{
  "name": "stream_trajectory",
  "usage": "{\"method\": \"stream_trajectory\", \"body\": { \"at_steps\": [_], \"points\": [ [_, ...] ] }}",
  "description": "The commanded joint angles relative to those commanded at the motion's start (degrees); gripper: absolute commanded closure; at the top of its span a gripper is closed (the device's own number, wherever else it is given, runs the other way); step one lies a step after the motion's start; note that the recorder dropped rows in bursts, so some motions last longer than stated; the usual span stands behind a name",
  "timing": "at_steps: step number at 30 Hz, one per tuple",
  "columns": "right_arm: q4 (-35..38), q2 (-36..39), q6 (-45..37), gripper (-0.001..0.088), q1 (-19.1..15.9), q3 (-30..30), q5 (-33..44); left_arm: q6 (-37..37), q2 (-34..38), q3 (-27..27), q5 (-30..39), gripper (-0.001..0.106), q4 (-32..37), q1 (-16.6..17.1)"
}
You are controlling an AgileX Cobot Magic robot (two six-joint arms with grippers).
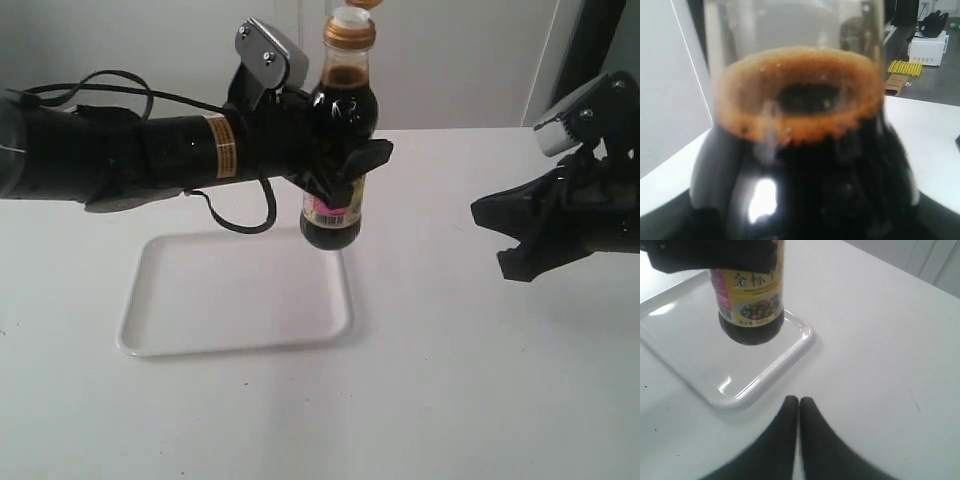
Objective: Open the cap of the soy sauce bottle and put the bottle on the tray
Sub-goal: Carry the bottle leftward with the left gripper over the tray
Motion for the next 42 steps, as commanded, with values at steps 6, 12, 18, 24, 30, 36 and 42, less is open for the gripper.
{"method": "stream_trajectory", "body": {
  "at_steps": [6, 12, 18, 24, 30, 36, 42],
  "points": [
    [0.0, 1.1, 0.0, 0.0868, 0.1, 0.0, 0.0, 1.1, -2.0, 4.8, -2.0, 0.105, -0.7, 2.5],
    [0.0, 2.1, 0.0, 0.0868, 0.1, 0.0, 0.0, 3.9, -4.3, 9.7, -3.3, 0.105, -3.0, 4.9],
    [0.0, 2.5, 0.0, 0.0868, 0.1, 0.0, 0.0, 8.6, -4.4, 15.1, -10.2, 0.105, -9.2, 6.3],
    [0.0, 2.5, 0.0, 0.0868, 0.1, 0.0, 0.2, 14.7, -4.4, 20.1, -12.2, 0.105, -14.9, 6.3],
    [0.0, 2.5, 0.0, 0.0868, 0.1, 0.0, 0.2, 20.6, -4.4, 23.9, -13.1, 0.105, -21.9, 6.3],
    [0.0, 2.5, 0.0, 0.0868, 0.1, 0.0, 0.2, 24.3, -4.4, 25.9, -13.2, 0.105, -29.2, 6.3],
    [0.0, 2.5, 0.0, 0.0868, 0.1, 0.0, 0.1, 25.4, -2.6, 26.7, -13.2, 0.105, -33.0, 6.3]
  ]
}}
